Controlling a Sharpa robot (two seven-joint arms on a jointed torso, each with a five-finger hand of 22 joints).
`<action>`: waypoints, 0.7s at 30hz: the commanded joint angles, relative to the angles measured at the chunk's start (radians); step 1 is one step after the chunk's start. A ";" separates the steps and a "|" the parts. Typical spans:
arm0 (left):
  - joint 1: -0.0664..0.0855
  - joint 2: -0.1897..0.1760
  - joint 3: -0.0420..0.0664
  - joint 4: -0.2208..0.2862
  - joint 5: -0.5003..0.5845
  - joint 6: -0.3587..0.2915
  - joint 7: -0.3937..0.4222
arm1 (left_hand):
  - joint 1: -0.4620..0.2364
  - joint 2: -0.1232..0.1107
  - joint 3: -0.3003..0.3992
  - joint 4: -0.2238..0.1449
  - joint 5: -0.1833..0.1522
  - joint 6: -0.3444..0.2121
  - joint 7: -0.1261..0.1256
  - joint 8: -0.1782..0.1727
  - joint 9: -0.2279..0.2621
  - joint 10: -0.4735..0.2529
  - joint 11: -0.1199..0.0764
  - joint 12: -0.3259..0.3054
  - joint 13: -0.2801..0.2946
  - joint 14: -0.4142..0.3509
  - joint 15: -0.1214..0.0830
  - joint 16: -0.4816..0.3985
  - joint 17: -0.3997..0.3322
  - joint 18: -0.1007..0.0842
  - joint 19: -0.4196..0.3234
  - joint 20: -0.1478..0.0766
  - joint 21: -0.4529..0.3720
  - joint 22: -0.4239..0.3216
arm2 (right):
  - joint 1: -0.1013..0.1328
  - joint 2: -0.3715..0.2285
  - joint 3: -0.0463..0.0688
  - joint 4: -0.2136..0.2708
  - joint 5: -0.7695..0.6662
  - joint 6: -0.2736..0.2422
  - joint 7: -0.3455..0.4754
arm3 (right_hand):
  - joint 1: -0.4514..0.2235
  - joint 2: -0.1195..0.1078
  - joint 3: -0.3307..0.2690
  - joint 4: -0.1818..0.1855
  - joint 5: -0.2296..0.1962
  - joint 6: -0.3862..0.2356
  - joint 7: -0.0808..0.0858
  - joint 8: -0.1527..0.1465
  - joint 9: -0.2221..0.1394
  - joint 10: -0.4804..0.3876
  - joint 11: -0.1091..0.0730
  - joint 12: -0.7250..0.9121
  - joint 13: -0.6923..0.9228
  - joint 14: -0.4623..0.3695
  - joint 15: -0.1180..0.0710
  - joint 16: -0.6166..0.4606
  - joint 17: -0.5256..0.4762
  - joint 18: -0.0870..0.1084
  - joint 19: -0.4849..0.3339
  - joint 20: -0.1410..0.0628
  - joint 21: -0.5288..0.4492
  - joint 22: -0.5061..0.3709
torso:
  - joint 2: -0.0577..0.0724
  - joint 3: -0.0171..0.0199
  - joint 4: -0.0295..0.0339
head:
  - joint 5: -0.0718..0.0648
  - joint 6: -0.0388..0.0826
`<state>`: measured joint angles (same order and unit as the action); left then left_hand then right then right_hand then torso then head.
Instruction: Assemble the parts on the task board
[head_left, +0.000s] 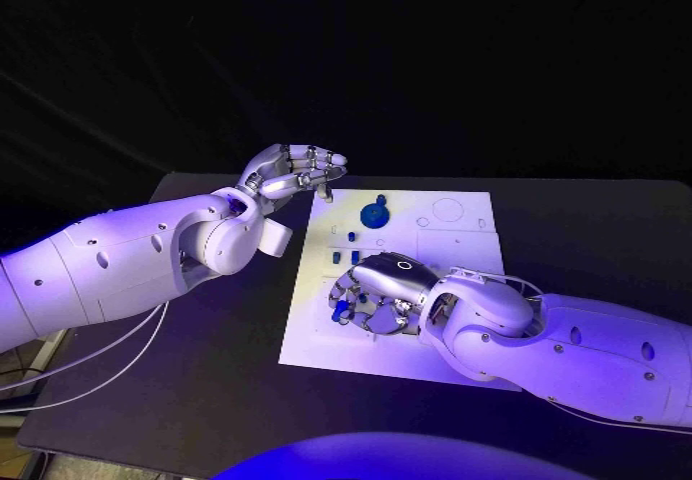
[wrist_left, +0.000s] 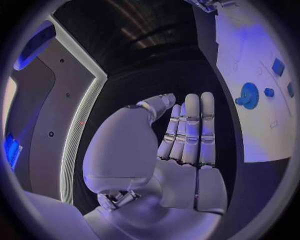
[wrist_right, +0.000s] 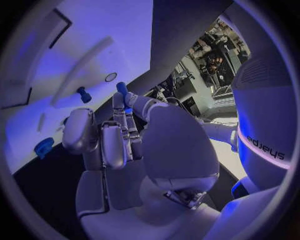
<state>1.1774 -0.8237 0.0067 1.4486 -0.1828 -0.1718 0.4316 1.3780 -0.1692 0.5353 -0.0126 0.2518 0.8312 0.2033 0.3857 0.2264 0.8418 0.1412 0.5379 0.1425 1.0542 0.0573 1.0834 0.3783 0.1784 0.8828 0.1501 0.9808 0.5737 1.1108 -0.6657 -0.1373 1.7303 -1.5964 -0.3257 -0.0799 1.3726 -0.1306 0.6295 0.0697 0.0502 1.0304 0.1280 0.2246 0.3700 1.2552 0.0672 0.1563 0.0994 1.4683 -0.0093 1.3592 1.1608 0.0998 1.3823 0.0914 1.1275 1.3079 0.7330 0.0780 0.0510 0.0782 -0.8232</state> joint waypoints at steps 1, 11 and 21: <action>0.000 0.001 0.000 0.002 0.003 0.017 0.006 | -0.001 0.008 0.001 -0.005 0.004 -0.009 0.000 0.003 0.002 -0.008 0.000 0.007 0.001 -0.007 0.002 -0.003 -0.001 0.006 -0.007 0.001 -0.003 0.000 | -0.006 0.004 -0.001 -0.011 -0.031 0.024 -0.007 | -0.006 0.003 -0.001 -0.007 0.004 0.002 0.007 0.026 0.040 -0.003 -0.004 -0.007 0.001 0.025 -0.006 0.002 0.000 -0.008 -0.001 -0.003 -0.007 0.045 | -0.001 0.0014 -0.0001 | 0.002 -0.004; 0.000 -0.001 0.000 0.003 0.003 0.016 0.005 | -0.001 0.008 0.001 -0.005 0.004 -0.009 0.000 0.003 0.002 -0.008 0.000 0.007 0.001 -0.007 0.002 -0.003 -0.001 0.006 -0.007 0.001 -0.003 0.000 | -0.012 0.004 -0.002 -0.021 -0.055 0.037 -0.029 | -0.006 0.004 0.000 -0.008 0.005 0.001 0.007 0.026 0.040 -0.003 -0.004 -0.007 0.001 0.025 -0.005 0.003 0.001 -0.008 0.000 -0.003 -0.005 0.046 | -0.001 0.0016 -0.0007 | 0.003 -0.006; 0.000 -0.001 0.000 0.003 0.003 0.016 0.005 | -0.001 0.008 0.001 -0.005 0.004 -0.009 0.000 0.003 0.002 -0.008 0.000 0.007 0.001 -0.007 0.002 -0.003 -0.001 0.006 -0.007 0.001 -0.003 0.000 | -0.013 0.007 -0.002 -0.026 -0.078 0.058 -0.049 | -0.006 0.004 0.000 -0.008 0.005 0.001 0.007 0.026 0.040 -0.003 -0.004 -0.007 0.001 0.025 -0.005 0.003 0.001 -0.008 0.000 -0.003 -0.005 0.046 | -0.001 0.0014 0.0007 | 0.003 -0.008</action>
<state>1.1774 -0.8259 0.0067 1.4493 -0.1828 -0.1715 0.4311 1.3780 -0.1692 0.5353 -0.0126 0.2518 0.8312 0.2033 0.3857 0.2263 0.8418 0.1412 0.5412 0.1423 1.0542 0.0573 1.0834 0.3785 0.1784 0.8828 0.1501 0.9808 0.5736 1.0991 -0.6603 -0.1389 1.7051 -1.6463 -0.2907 -0.1102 1.3724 -0.1309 0.6304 0.0686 0.0493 1.0275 0.1311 0.2247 0.3703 1.2541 0.0663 0.1523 0.1013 1.4682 -0.0093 1.3591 1.1607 0.0999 1.3822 0.0914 1.1276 1.3075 0.7318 0.0792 0.0506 0.0799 -0.8300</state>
